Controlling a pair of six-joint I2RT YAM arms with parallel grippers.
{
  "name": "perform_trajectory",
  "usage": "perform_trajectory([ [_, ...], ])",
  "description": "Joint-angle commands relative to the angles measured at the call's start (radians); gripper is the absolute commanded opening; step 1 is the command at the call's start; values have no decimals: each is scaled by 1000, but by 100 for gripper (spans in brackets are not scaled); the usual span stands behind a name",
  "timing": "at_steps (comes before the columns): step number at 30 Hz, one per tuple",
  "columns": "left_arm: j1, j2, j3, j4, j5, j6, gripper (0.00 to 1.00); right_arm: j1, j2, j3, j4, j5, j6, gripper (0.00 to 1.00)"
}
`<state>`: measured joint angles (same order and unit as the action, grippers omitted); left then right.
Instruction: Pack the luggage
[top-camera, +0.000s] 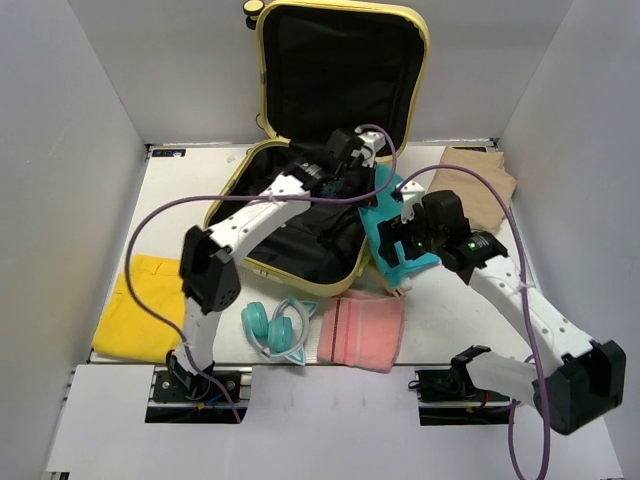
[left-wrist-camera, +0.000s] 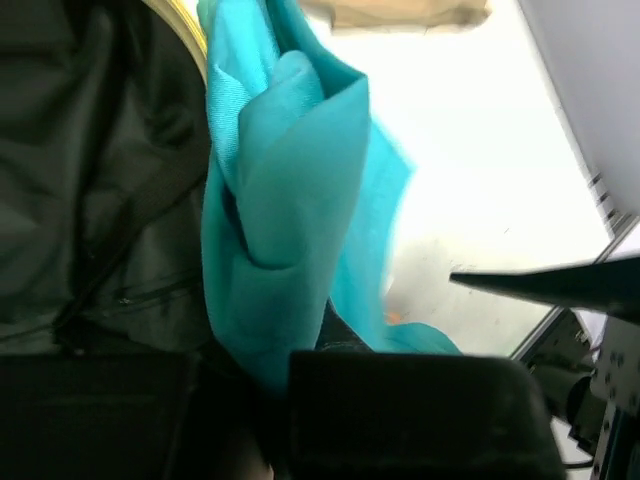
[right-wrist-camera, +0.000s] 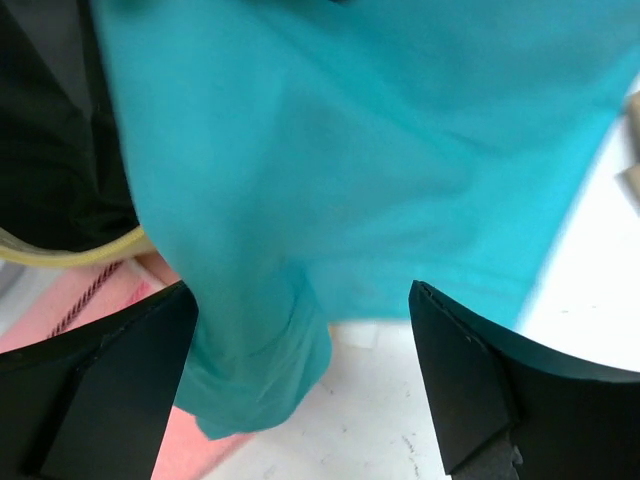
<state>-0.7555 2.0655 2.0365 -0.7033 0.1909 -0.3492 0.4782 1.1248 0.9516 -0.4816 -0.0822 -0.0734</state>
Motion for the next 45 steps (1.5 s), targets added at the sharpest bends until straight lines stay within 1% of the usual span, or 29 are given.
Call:
perform_trajectory([
  [1,42,-229,-91,145,-70,13,0,-4,-66,-4,52,108,15,90],
  [2,71,-249,-123,197,-83,4,0,-4,-77,-14,60,128,17,90],
  [3,84,-321,-193,218,-82,-11,0,2,-89,-17,63,136,15,90],
  [4,96,-343,-269,238,-84,-29,0,-6,-89,-23,69,143,14,90],
  [5,135,-390,-300,252,-84,-40,0,-3,-94,-27,72,151,15,90],
  [6,143,-428,-368,289,-84,-56,0,-7,-97,-27,75,154,12,90],
  [7,156,-468,-431,300,-97,-60,0,-4,-95,-28,80,157,14,90],
  [8,191,-491,-500,333,-116,-63,0,-6,-92,-27,77,157,14,90],
  [10,223,-568,-576,379,-137,-91,0,-6,-86,-27,77,163,9,90],
  [11,243,-585,-684,398,-133,-93,0,-9,-83,-25,72,173,11,90],
  [13,268,-632,-743,459,-125,-119,0,-4,-77,-31,72,174,11,90],
  [14,281,-640,-851,485,-117,-132,0,-6,-77,-33,78,176,9,90],
  [15,289,-653,-883,557,-105,-137,0,-4,-73,-34,78,171,6,90],
  [17,291,-653,-985,594,-93,-154,0,-6,-69,-42,81,173,9,90],
  [18,297,-650,-1039,682,-55,-155,0,-6,-65,-48,84,174,9,90],
  [19,298,-644,-1062,697,-45,-174,0,-4,-62,-57,92,177,12,90],
  [20,301,-633,-1099,764,-27,-175,0,-3,-62,-60,100,177,15,90],
  [21,303,-622,-1127,793,-18,-183,0,-4,-56,-68,127,179,15,90],
  [24,303,-594,-1160,840,1,-198,0,-4,-19,-80,204,176,53,90],
  [26,303,-590,-1177,858,-5,-211,0,-7,19,-27,203,185,98,90],
  [30,303,-602,-1242,956,-60,-237,0,-6,75,50,213,191,170,90],
  [34,306,-610,-1262,970,-93,-235,0,-6,159,131,218,136,239,90],
  [35,303,-610,-1265,972,-106,-240,0,-7,179,169,219,139,300,90],
  [36,303,-616,-1268,982,-108,-240,0,-6,196,179,221,127,320,90],
  [39,303,-625,-1296,1028,-116,-238,0,-7,248,225,187,157,420,90],
  [43,303,-634,-1293,1032,-111,-220,0,-7,316,259,149,254,495,90],
  [45,305,-636,-1289,1028,-104,-209,0,-10,342,278,127,310,526,86],
])
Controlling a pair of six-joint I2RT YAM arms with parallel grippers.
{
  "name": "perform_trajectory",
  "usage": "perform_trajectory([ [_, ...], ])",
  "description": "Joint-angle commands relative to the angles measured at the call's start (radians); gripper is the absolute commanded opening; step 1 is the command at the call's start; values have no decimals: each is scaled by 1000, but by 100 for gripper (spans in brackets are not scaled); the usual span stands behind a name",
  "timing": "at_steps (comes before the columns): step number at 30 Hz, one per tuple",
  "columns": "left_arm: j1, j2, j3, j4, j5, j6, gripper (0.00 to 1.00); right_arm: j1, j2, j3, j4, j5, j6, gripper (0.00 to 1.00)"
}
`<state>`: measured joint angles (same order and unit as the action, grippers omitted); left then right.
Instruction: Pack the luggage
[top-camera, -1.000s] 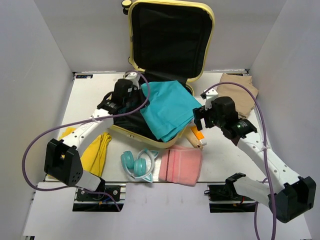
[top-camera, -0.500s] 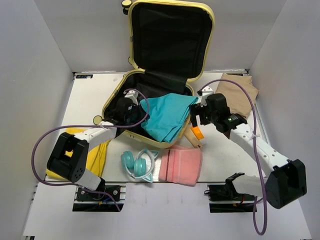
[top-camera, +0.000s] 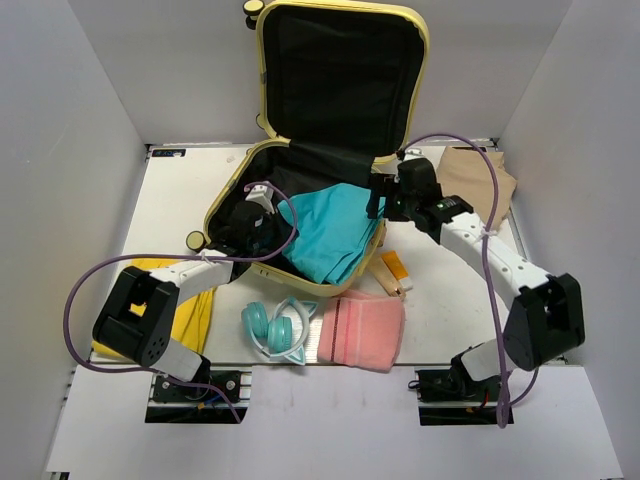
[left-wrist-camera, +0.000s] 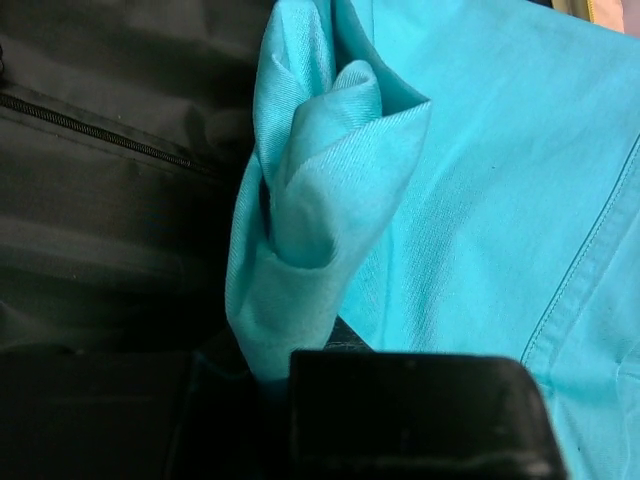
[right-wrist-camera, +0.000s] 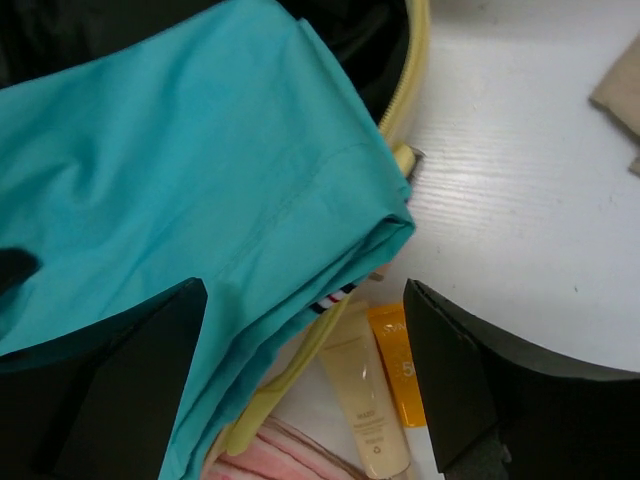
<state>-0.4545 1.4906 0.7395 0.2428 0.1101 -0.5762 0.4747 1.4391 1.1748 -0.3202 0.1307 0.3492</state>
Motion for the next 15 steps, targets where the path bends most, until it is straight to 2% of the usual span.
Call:
perform_trajectory([
  [1,2,-64,8,87,-32,19,0,-7,36,65,-61,124,109,84],
  [3,4,-66,12,89,-29,29,0,-10,79,118,-92,141,106,82],
  [4,2,-66,15,95,-21,30,0,-11,98,126,-105,138,109,77],
  [6,2,-63,18,107,-1,38,0,-11,124,129,-80,77,94,60],
  [7,4,-62,18,119,-3,38,0,-13,127,134,-42,51,74,35],
  [9,4,-66,30,119,2,48,0,-10,164,160,-25,-23,70,16],
  [10,4,-64,32,118,-1,52,0,-7,176,213,-28,-48,48,2],
  [15,4,-84,26,125,-35,82,0,-8,257,312,-39,-120,5,0],
])
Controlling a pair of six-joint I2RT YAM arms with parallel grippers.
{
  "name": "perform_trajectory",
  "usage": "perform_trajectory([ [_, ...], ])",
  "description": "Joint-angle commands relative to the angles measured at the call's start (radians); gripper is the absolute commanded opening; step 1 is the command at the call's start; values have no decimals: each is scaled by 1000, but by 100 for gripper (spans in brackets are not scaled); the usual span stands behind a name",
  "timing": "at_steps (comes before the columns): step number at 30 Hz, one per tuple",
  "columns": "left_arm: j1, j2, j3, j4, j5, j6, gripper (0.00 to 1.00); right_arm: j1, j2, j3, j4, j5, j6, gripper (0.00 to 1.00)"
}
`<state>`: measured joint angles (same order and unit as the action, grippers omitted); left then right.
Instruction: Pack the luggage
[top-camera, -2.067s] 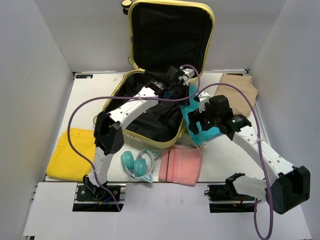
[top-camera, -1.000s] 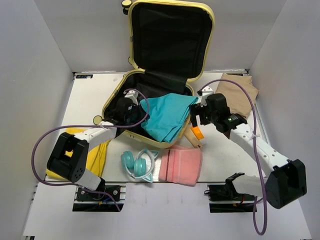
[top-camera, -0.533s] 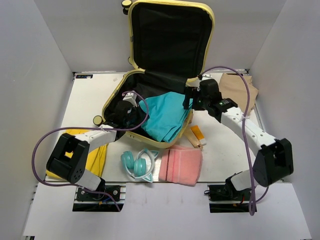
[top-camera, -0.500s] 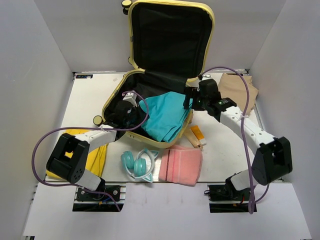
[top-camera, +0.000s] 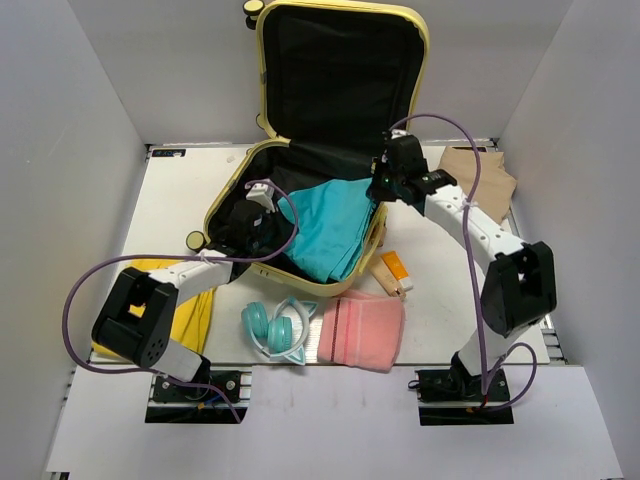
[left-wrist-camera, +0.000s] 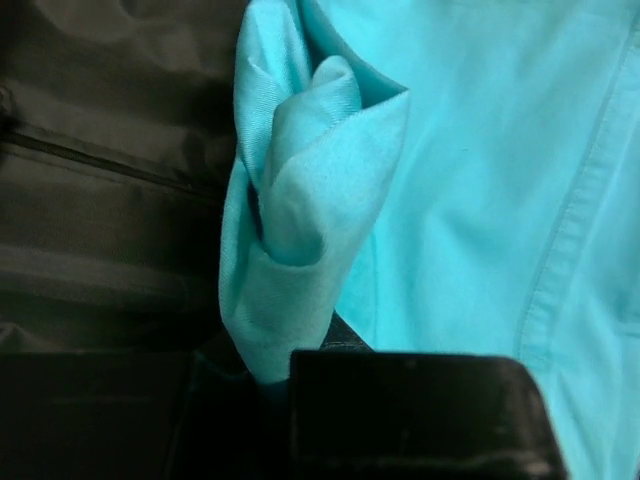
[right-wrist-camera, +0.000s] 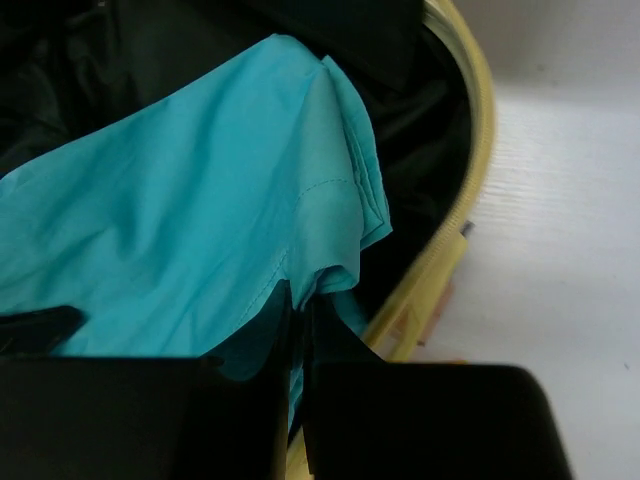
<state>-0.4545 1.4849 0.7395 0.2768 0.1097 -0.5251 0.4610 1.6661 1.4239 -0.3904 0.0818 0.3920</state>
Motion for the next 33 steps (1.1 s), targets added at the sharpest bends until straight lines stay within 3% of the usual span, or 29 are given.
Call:
perform_trajectory([
  [1,4,-83,26,88,-68,37,0,4,49,81,45,-118,-45,0],
  [4,10,-90,0,108,-99,62,0,4,89,101,42,-117,-76,0],
  [8,17,-75,-104,257,-105,53,0,-1,127,105,45,-99,-111,0],
  [12,56,-5,-83,205,-56,10,1,1,159,95,38,-86,-110,0],
  [13,57,1,-68,191,-51,-2,11,-2,161,92,39,-53,-111,0],
  [14,59,3,-65,156,-50,-7,35,-2,170,95,36,-30,-116,10],
  [15,60,-3,-60,145,-50,-9,69,-2,172,96,24,-19,-128,36],
  [18,57,-40,-42,66,-83,-7,87,-1,173,142,-14,25,-174,78],
  [19,59,-92,-20,35,-105,10,100,-2,170,170,-24,30,-182,81],
  [22,59,-152,61,-181,-197,57,100,-2,159,234,-64,56,-217,85],
  [23,56,-159,143,-332,-220,68,100,-2,150,242,-71,58,-228,86],
  [26,62,-172,288,-567,-326,83,100,-2,115,259,-97,75,-226,90],
  [30,77,-161,463,-818,-488,90,100,1,57,231,-117,14,-243,90],
  [32,140,-146,554,-1051,-537,61,100,2,35,184,-130,-40,-262,90],
  [33,140,-140,576,-1053,-538,53,100,1,35,184,-133,-40,-259,90],
])
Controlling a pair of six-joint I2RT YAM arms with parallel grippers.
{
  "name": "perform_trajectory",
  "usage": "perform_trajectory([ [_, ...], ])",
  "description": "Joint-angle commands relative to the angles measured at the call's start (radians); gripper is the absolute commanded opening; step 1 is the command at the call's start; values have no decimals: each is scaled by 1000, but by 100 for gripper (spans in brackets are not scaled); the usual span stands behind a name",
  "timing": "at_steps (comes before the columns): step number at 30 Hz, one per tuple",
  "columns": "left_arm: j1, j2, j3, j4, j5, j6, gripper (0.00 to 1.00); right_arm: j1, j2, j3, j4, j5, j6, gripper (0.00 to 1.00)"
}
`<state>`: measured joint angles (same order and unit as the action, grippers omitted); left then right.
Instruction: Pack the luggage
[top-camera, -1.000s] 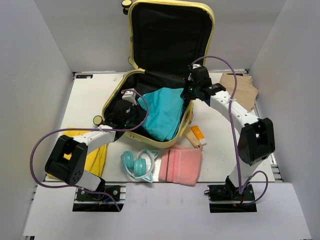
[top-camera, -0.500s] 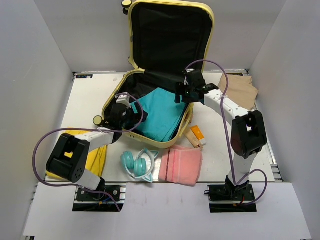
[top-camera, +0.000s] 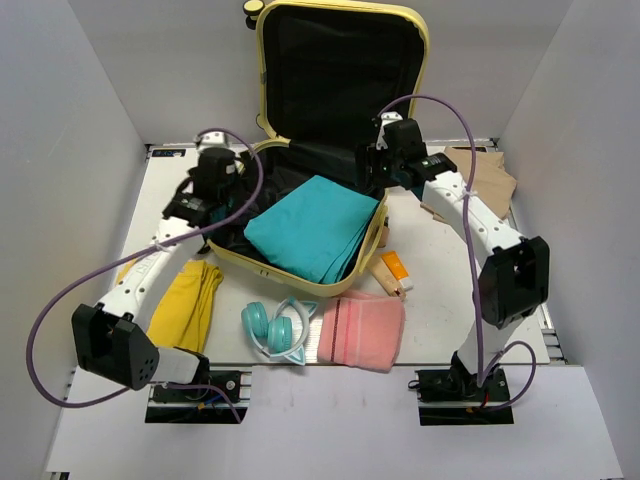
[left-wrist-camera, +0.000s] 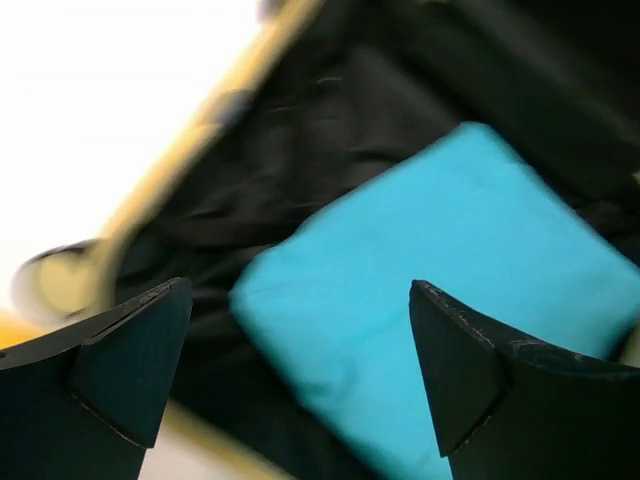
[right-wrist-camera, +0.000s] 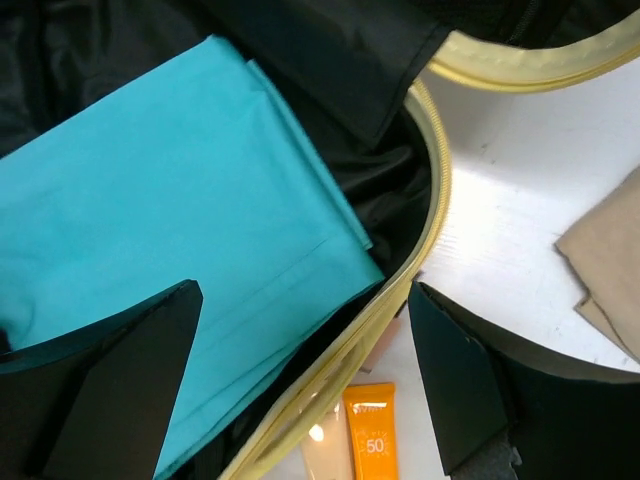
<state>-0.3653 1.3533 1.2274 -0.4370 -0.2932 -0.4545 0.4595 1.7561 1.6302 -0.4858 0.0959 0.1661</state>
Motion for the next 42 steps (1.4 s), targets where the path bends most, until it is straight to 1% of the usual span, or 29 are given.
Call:
perform_trajectory([
  [1,105,4,112,-439,-150,-19,100,2,-67,-67,-37,-85,-31,90],
  [2,127,23,127,-530,-153,-18,100,1,-88,-85,-30,-122,-27,90],
  [3,147,29,156,-575,-158,-30,100,1,-101,-108,-25,-127,-30,90],
  [4,204,32,153,-650,-190,-45,100,1,-125,-177,-19,-124,-31,90],
  [5,221,29,136,-707,-192,-44,100,1,-157,-202,-2,-121,-33,90],
  [6,235,14,121,-720,-192,-18,100,2,-171,-240,4,-113,-31,90],
  [7,244,-21,28,-695,-161,2,100,2,-182,-256,9,-101,-30,90],
  [8,243,-40,-6,-657,-141,70,100,1,-214,-282,12,-101,-30,90],
  [9,243,-105,-78,-604,-70,91,100,2,-224,-299,6,-66,-30,90],
  [10,241,-129,-144,-585,-28,108,100,-1,-230,-305,4,-58,-27,90],
  [11,239,-152,-176,-532,47,153,100,2,-237,-320,-5,-58,-31,90],
  [12,233,-208,-257,-498,84,157,100,-1,-241,-323,-10,-56,-33,90],
  [16,216,-264,-368,-471,82,201,100,-1,-234,-332,-19,-45,-30,90],
  [19,218,-269,-431,-477,14,217,100,-1,-225,-329,-25,-65,-24,90],
  [20,213,-264,-483,-442,-9,227,100,-2,-224,-329,-19,-85,-19,90],
  [21,212,-260,-496,-430,-12,229,100,-2,-222,-335,-13,-87,-14,90],
  [23,206,-223,-512,-392,15,244,100,-2,-224,-337,3,-142,-8,90],
  [25,198,-179,-516,-378,-13,238,100,-1,-215,-337,3,-171,-1,90],
  [26,190,-168,-517,-370,-38,232,100,-4,-214,-337,1,-176,1,90],
  [27,187,-161,-513,-377,-119,220,100,-1,-213,-337,4,-174,3,90],
  [28,181,-145,-513,-376,-160,183,100,-24,-214,-334,6,-174,1,90],
  [30,183,-122,-523,-358,-242,195,100,-2,-211,-336,6,-171,1,90],
  [31,181,-115,-534,-350,-257,194,100,1,-208,-336,6,-173,-5,90],
  [35,186,-45,-554,-284,-268,197,100,-4,-214,-345,18,-168,-5,90],
  [37,187,-17,-557,-278,-274,192,100,-2,-221,-345,18,-160,-8,90],
  [38,189,28,-554,-279,-273,191,100,-4,-225,-345,16,-153,-8,90],
  [40,189,67,-549,-285,-270,177,100,-7,-227,-348,18,-136,-11,90],
  [41,190,75,-548,-286,-276,171,99,-8,-227,-349,15,-136,-14,90],
  [42,190,95,-548,-286,-277,165,90,-7,-227,-348,15,-136,-13,90],
])
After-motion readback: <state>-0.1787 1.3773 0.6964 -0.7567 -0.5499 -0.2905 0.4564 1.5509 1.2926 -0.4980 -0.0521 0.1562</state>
